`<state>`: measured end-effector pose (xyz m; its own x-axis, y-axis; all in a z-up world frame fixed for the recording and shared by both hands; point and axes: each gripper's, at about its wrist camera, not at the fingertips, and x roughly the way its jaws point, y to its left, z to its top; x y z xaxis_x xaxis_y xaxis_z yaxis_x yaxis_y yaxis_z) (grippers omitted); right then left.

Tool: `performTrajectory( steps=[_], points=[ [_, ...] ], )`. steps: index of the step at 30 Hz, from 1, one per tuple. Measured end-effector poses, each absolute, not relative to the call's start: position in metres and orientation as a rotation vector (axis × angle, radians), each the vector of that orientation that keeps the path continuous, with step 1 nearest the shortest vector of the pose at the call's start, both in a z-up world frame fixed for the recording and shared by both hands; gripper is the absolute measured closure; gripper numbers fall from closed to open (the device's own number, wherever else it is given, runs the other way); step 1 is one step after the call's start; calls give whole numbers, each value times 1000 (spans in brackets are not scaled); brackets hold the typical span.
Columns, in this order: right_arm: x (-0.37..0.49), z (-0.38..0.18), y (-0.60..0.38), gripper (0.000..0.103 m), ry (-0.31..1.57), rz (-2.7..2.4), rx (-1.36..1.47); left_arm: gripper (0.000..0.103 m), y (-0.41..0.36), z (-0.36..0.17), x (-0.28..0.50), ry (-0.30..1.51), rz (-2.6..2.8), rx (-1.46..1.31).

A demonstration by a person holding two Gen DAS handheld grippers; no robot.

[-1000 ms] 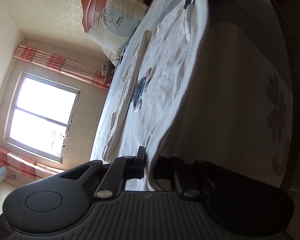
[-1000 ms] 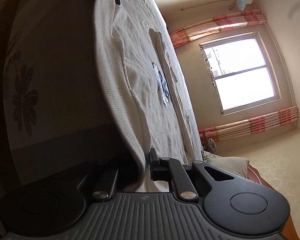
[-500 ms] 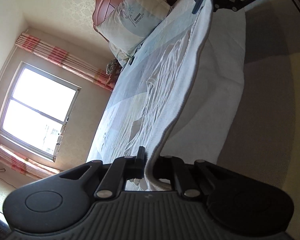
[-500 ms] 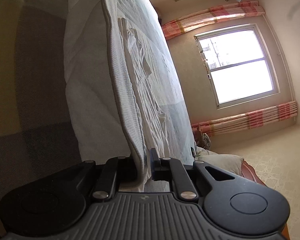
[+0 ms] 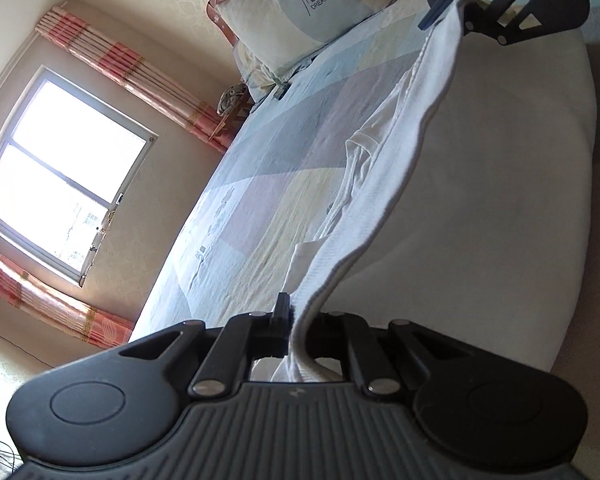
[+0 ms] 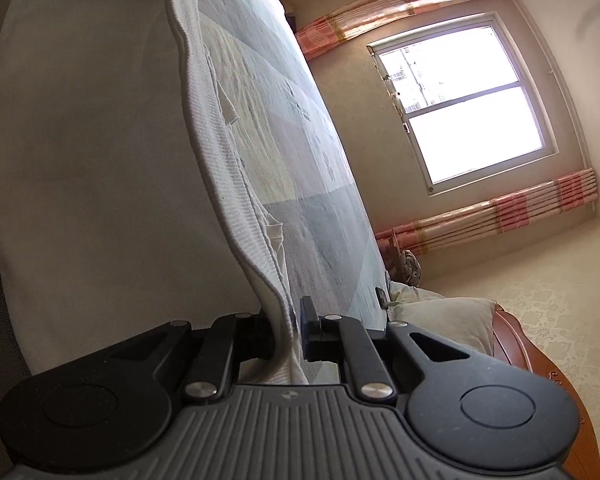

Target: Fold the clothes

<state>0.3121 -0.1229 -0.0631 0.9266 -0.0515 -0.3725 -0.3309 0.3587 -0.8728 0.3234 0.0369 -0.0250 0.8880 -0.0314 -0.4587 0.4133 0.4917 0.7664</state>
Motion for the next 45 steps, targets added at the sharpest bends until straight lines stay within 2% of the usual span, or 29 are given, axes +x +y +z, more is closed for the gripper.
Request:
performTrajectory(
  steps=[14, 15, 16, 17, 20, 22, 23, 24, 25, 26, 29, 32, 37, 39, 45],
  points=[
    [413, -81, -124, 90, 477, 215, -1136, 97, 46, -50, 407, 596, -278, 913],
    [419, -83, -125, 90, 490, 221, -1127, 96, 47, -54, 412, 613, -277, 901],
    [424, -85, -125, 90, 501, 226, -1118, 89, 48, -58, 417, 629, -277, 890],
    [427, -88, -124, 88, 517, 232, -1110, 87, 49, -61, 421, 649, -277, 878],
    [435, -95, -124, 78, 562, 252, -1068, 85, 55, -68, 416, 686, -265, 847],
    [425, -84, -131, 75, 562, 276, -1017, 76, 60, -62, 405, 668, -280, 842],
    [419, -77, -135, 64, 560, 288, -991, 72, 63, -57, 397, 654, -288, 836],
    [413, -71, -138, 47, 558, 300, -966, 63, 67, -52, 390, 641, -296, 830],
    [407, -65, -142, 40, 557, 312, -940, 54, 71, -47, 382, 629, -303, 823],
    [400, -58, -148, 35, 561, 321, -914, 51, 75, -42, 371, 627, -307, 810],
    [385, -41, -171, 35, 624, 370, -766, 50, 87, -30, 345, 631, -329, 740],
    [379, -31, -195, 35, 713, 441, -556, 48, 93, -21, 341, 697, -435, 551],
    [396, -37, -221, 26, 851, 585, -136, 46, 92, -35, 370, 833, -554, 314],
    [411, -44, -221, 23, 886, 582, -75, 47, 91, -43, 388, 904, -515, 231],
    [440, -30, -211, 20, 833, 553, -99, 46, 101, -25, 435, 806, -394, 179]
  ],
)
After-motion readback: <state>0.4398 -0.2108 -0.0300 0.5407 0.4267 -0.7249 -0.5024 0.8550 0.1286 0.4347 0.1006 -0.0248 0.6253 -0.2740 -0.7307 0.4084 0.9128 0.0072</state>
